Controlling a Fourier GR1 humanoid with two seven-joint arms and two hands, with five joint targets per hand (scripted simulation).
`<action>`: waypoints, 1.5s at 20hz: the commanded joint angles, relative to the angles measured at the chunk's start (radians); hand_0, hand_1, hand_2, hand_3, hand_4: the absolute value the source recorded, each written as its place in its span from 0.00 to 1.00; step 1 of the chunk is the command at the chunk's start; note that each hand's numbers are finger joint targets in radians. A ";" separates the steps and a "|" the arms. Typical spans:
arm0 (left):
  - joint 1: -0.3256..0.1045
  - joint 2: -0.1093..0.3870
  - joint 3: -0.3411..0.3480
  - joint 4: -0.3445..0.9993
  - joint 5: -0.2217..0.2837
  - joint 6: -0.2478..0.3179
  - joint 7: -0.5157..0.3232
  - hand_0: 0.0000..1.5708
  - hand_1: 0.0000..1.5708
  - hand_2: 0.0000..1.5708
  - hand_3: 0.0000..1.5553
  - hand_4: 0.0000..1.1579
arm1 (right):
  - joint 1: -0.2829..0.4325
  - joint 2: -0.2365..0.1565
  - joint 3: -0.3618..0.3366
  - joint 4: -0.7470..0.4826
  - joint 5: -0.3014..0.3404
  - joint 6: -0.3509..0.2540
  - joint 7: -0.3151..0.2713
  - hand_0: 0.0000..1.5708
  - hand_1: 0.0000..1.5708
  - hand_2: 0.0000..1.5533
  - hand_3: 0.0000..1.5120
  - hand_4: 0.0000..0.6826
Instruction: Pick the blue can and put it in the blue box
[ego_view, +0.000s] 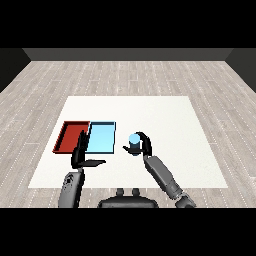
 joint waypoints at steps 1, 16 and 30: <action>-0.058 -0.025 -0.024 0.132 -0.035 0.004 -0.080 0.00 0.00 0.00 0.00 0.00 | 0.022 0.001 0.032 -0.135 0.059 -0.026 0.055 0.93 0.93 0.95 0.91 0.75; -0.127 -0.030 -0.121 0.090 0.032 0.037 0.042 0.00 0.00 0.00 0.00 0.00 | -0.029 -0.091 -0.210 -0.064 0.053 0.282 -0.004 0.92 0.92 0.95 0.89 0.81; -0.206 -0.031 -0.333 0.153 0.123 0.183 0.047 0.00 0.00 0.00 0.00 0.00 | 0.001 -0.039 -0.187 -0.297 0.171 0.284 0.164 0.91 0.91 0.95 0.92 0.83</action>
